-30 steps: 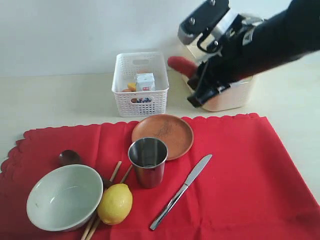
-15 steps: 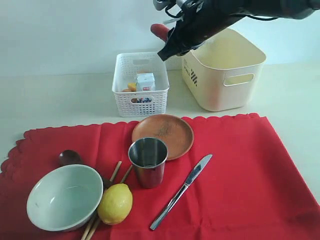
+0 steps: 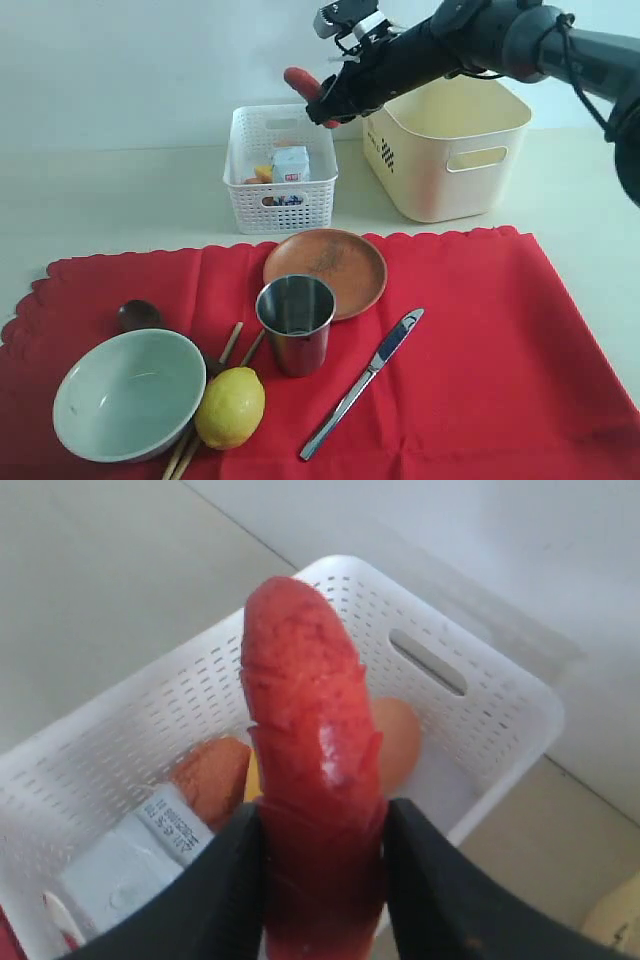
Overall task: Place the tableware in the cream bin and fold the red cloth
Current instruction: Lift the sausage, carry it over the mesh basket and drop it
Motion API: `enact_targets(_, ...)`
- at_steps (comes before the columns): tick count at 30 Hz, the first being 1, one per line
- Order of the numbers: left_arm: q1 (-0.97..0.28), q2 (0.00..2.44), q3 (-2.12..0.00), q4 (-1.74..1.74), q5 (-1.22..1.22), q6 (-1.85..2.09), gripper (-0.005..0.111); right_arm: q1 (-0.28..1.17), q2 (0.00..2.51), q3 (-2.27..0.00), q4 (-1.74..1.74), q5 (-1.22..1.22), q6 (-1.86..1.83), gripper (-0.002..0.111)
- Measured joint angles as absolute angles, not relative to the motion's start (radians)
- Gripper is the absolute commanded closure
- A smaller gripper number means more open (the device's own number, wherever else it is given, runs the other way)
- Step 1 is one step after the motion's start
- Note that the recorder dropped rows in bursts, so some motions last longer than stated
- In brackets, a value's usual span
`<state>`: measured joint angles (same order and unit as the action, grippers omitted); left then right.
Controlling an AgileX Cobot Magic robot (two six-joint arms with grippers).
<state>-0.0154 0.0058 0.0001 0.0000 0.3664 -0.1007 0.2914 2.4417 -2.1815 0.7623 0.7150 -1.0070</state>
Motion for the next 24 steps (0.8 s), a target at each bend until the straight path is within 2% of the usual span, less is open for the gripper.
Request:
enact_targets(9,-0.015,0.006,0.000,0.000,0.366,-0.101,0.106,0.291,2.589,-2.340,0.796,0.737,-1.027,0.108)
enact_targets(16,-0.015,0.006,0.000,0.000,0.366,-0.101,0.106,0.291,2.630,-2.373,0.799,0.708,-1.036,0.107)
enact_targets(20,-0.015,0.006,0.000,0.000,0.366,-0.101,0.106,0.291,2.632,-2.373,0.802,0.690,-1.036,0.093)
enact_targets(24,-0.015,0.006,0.000,0.000,0.366,-0.101,0.106,0.291,2.632,-2.373,0.802,0.689,-1.036,0.073)
